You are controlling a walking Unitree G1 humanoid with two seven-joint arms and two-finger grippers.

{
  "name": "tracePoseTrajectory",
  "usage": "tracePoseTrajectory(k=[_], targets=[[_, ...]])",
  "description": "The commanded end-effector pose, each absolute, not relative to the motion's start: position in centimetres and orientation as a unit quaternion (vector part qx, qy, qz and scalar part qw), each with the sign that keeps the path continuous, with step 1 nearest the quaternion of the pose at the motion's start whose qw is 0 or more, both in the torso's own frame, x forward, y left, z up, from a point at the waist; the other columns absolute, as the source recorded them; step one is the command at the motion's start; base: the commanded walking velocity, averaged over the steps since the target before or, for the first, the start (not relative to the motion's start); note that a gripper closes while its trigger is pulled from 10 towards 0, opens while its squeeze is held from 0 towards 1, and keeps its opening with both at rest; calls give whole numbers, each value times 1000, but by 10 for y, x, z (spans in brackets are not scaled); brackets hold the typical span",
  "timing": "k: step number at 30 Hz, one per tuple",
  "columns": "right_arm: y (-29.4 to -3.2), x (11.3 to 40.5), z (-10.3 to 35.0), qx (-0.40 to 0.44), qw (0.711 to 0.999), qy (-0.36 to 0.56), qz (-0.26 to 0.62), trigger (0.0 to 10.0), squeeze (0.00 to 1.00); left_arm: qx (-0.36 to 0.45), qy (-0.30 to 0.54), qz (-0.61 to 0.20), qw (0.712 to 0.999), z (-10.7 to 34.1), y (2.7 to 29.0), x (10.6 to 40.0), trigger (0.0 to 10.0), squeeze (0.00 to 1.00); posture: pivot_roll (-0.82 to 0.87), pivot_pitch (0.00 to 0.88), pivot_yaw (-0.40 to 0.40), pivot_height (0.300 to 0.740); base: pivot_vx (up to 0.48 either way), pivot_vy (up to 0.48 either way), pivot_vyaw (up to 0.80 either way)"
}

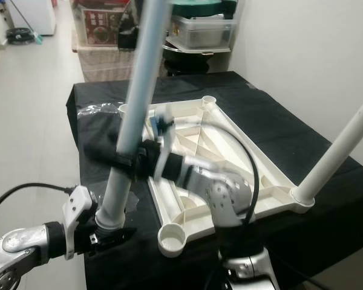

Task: Building children table

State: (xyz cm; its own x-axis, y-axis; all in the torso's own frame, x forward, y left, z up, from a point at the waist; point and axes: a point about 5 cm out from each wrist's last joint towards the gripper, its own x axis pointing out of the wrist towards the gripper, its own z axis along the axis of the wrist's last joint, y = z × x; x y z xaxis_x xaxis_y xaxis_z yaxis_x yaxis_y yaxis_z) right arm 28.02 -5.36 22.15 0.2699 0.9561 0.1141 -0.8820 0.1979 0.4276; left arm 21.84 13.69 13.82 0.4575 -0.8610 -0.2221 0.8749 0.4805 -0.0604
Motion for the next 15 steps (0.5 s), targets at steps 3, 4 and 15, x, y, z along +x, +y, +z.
tracePoseTrajectory(k=[3,4,15], targets=[[-50,275,225,204,761,89,609,3882,0,51,98,-527,842,143,134,215,10000,0,117,0,-73,740,0,0,0],[-50,275,225,206,763,91,606,3882,0,52,98,-528,842,143,134,215,10000,0,116,0,-73,740,0,0,0],[-46,281,236,242,780,45,575,0,0,52,90,-533,839,142,129,216,10000,0,112,0,-69,740,0,0,0]])
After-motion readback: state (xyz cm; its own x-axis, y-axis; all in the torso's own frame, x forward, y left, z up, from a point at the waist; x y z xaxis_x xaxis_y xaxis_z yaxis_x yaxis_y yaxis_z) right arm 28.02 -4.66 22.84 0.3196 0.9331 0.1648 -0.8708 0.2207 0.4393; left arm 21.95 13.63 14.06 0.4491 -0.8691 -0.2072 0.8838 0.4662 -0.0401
